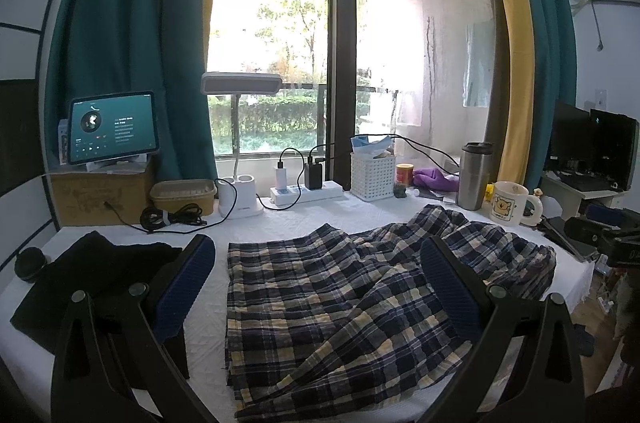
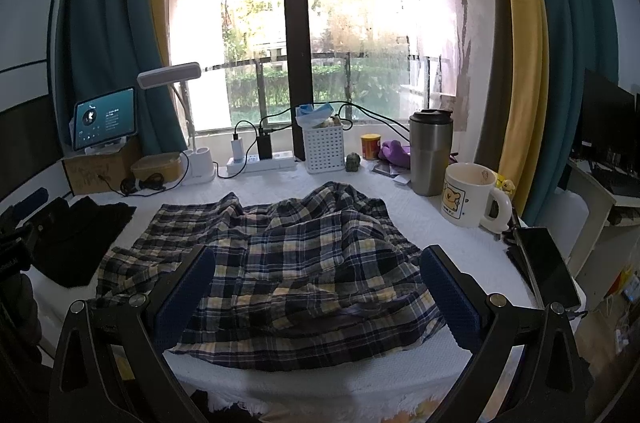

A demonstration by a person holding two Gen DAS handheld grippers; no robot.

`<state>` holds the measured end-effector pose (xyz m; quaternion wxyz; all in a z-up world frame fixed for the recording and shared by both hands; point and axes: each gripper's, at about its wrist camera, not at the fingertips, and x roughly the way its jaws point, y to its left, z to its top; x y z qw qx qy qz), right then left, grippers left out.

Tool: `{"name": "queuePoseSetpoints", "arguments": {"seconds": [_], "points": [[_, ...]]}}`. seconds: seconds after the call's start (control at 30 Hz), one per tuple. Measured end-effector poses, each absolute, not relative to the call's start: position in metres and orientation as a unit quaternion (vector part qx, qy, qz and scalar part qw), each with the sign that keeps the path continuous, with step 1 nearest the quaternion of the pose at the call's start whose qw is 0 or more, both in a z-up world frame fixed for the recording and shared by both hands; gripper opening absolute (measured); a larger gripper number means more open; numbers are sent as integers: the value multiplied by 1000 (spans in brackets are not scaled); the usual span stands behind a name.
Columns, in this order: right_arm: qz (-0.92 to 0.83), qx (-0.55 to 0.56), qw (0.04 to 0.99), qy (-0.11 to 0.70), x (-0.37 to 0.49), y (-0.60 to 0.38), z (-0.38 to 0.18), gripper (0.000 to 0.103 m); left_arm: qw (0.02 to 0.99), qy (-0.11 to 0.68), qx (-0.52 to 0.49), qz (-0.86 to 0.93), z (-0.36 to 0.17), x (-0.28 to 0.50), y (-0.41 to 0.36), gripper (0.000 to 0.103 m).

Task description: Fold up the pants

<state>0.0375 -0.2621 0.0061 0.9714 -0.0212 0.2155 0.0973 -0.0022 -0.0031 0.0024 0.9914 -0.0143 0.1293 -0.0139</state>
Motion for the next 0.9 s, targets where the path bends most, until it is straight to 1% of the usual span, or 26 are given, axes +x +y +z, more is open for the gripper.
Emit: {"name": "queuePoseSetpoints", "arguments": {"seconds": [0.9], "points": [[107,-27,970,215,43,-256,7,102,992,126,-19,-14,6,-2,0,101]]}}
